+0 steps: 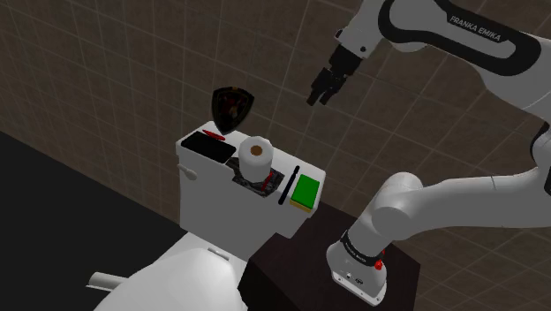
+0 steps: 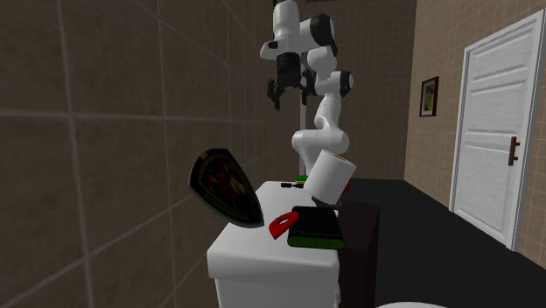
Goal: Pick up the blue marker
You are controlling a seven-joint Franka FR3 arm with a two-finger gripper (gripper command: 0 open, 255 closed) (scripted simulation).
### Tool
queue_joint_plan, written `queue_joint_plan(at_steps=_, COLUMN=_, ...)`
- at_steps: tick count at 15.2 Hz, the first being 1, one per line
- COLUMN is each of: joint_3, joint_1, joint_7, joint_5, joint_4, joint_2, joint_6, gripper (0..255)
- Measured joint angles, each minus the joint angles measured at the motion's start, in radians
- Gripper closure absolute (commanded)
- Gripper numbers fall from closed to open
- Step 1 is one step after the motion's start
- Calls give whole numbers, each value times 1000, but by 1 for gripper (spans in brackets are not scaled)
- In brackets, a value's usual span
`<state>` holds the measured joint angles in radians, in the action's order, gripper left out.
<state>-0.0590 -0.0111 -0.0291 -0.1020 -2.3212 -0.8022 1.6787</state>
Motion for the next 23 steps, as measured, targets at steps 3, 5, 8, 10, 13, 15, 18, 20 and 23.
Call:
queue_joint_plan(at_steps=3, joint_3=37, joint_1=31, joint_7=81, joint_5=5, joint_4=-30, joint_2=11, joint_6=24, gripper=0)
queue_joint_plan(at_steps=5, joint_3=103, joint_1=73, joint_7=221, joint_5=3, joint_4=-83, joint_2=12, joint_6=53, gripper=0)
queue_joint_plan(at_steps=8, joint_3=183, joint_1=148, joint_7=430, joint_5=12, joint_4=-134, joint_2=48, joint_6=86, gripper=0)
queue_joint_plan(at_steps=10, joint_3=244, joint_1=193, joint_7=580, joint_5=11, joint_4=-172, joint_2=71, joint_6=106, gripper=0)
queue_joint_plan(at_steps=13, joint_3=331, joint_1=259, joint_7=806, joint_5=4, joint_4=-212, joint_2=119, joint_6=125, gripper=0)
queue_joint_plan(at_steps=15, joint_3=380, joint_1=302, joint_7=953, joint_5=-3, joint_4=-245, joint_2=149, joint_6=139, gripper=0)
queue_joint_plan(at_steps=18, joint_3=446, joint_1=358, joint_7=1150, joint_5=-15, joint_4=-274, joint_2=209, joint_6=160, gripper=0)
queue_joint_plan(at_steps=20, joint_3=459, joint_1=369, joint_7=1187, joint_5=-18, joint_4=-296, joint_2=226, joint_6=186, gripper=0)
queue_joint_plan(at_steps=23, joint_3=471, joint_1=371, joint_7=1204, joint_5=-22, joint_4=-323, joint_2=244, joint_6=227, gripper=0)
